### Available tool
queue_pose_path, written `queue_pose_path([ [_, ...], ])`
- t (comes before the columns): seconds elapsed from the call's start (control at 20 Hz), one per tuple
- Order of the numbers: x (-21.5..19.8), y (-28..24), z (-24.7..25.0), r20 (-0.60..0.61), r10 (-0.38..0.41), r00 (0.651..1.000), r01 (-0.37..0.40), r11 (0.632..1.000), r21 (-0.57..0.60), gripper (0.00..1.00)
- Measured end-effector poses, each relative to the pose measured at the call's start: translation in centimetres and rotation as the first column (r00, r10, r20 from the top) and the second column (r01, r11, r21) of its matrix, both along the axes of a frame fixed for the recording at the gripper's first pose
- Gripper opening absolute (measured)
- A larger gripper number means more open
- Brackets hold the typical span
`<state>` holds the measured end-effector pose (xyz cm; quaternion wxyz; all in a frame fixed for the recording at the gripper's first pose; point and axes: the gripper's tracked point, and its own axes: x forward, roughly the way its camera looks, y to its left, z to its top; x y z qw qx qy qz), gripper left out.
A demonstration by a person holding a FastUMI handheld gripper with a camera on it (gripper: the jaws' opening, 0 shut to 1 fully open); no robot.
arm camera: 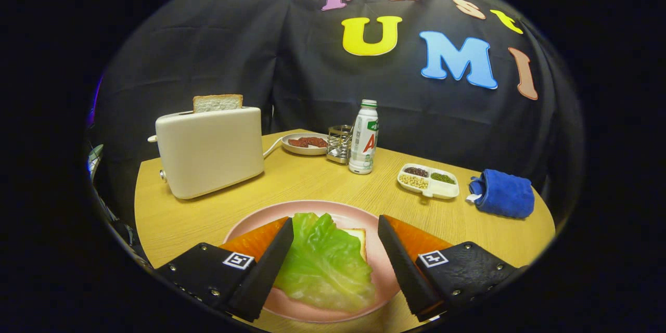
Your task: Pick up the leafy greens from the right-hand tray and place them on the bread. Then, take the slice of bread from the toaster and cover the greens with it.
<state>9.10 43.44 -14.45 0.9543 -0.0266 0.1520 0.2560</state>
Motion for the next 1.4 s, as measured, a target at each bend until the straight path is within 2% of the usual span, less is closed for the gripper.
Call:
queue_pose_path([
  [0.15,0.3,-1.9,2.6,0.083,-0.068,0.994,0.069,0.997,-0.018,0.99],
  [0.25,0.5,-4.5,4.9,0.162,-0.146,0.976,0.154,0.987,-0.042,0.96],
  [0.45,-1.0,-7.0,9.4,0.250,-0.218,0.943,0.236,0.971,-0.046,0.96],
  [0.5,-1.6,-6.7,10.6,0.277,-0.210,0.938,0.231,0.972,-0.045,0.97],
  [0.75,-5.3,-0.8,16.1,0.348,-0.081,0.934,0.085,0.996,0.005,0.96],
  [0.95,-6.5,4.6,19.4,0.380,-0.003,0.925,-0.028,0.997,0.078,0.96],
  [1.15,-6.5,10.2,20.4,0.370,0.055,0.927,-0.113,0.984,0.138,0.96],
  [1.4,-5.5,17.6,19.9,0.344,0.109,0.933,-0.177,0.969,0.171,0.96],
])
